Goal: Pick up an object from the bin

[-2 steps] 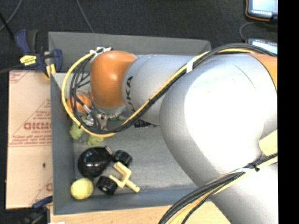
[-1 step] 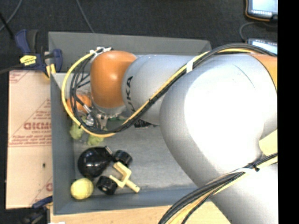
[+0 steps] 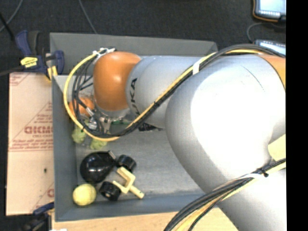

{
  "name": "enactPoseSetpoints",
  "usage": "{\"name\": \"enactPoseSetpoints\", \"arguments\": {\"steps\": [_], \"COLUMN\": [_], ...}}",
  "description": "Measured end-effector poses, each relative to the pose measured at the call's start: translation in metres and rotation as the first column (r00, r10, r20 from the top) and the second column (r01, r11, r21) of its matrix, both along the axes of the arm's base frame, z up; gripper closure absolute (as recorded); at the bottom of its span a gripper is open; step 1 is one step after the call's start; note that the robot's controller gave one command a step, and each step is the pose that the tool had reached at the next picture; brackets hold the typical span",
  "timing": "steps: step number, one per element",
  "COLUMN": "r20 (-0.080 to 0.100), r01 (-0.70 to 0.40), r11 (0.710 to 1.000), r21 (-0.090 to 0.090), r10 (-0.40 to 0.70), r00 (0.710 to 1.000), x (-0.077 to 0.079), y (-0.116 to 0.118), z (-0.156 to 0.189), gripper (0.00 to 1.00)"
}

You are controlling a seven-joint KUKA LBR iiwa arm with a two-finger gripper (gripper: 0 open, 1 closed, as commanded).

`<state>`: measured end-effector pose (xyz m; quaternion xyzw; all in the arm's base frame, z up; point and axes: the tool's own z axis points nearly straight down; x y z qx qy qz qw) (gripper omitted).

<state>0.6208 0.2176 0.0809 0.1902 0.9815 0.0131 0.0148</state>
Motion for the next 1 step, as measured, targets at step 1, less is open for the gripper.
{"name": "enactPoseSetpoints", "arguments": {"steps": [1], "r20": [-0.004], "r01": [0.001], "r11": [1.000], "r21": [-0.002], "r10": [-0.001], "r00": [1.000], "x": [-0.0013], "y": [-0.0009], "z": [0.0109], "gripper": [1.00]}}
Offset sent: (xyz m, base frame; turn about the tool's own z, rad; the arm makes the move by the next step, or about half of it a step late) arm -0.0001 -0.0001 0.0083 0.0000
